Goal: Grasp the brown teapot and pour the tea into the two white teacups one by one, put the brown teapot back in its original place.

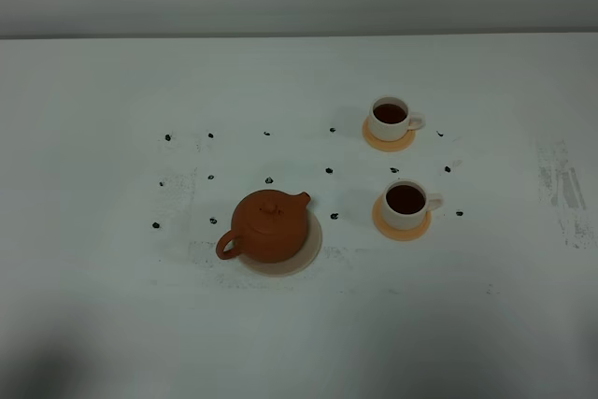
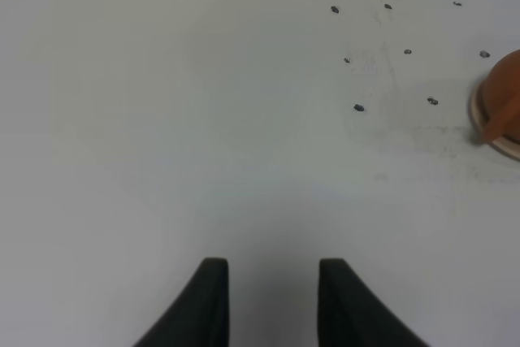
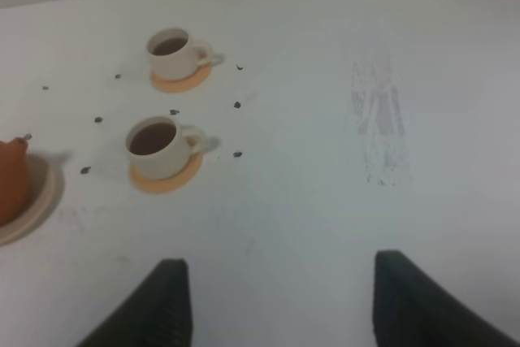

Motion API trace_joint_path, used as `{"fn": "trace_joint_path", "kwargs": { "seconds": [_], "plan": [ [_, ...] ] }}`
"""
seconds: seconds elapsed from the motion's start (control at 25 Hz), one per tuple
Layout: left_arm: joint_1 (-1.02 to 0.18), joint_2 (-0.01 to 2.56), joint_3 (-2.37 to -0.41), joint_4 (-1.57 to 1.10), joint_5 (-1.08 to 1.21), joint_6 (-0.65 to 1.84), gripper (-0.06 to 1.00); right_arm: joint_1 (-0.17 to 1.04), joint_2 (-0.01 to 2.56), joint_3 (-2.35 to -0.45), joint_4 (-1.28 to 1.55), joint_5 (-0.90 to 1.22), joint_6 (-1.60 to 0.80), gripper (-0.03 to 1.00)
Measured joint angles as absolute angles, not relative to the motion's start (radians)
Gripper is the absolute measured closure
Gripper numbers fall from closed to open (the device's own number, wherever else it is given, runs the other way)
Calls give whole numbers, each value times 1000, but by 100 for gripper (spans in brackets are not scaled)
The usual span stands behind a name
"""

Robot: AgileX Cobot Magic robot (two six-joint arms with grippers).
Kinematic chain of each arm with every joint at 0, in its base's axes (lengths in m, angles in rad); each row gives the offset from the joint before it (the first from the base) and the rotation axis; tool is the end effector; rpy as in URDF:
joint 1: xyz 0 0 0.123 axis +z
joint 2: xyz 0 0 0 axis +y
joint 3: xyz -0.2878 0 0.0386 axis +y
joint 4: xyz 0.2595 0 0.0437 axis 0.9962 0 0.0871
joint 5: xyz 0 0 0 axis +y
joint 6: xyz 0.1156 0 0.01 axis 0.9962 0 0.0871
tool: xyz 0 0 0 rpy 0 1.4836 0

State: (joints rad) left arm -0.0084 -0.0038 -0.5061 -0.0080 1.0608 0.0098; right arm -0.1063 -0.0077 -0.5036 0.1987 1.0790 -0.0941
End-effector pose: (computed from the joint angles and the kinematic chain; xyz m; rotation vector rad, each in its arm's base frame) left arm 0.0209 -0.0010 0.2733 0.0189 2.0344 -0.0087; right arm 0.0206 0.0181 0.2724 -0.0002 2.0370 0.1124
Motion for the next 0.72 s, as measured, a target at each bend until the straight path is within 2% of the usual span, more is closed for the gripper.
{"fn": "trace_joint_path", "kwargs": {
  "seconds": [0.72],
  "plan": [
    [-8,-4,-506,-8,1061,10,64,-106,-8,-504,199,1079,-94,46]
  ]
}}
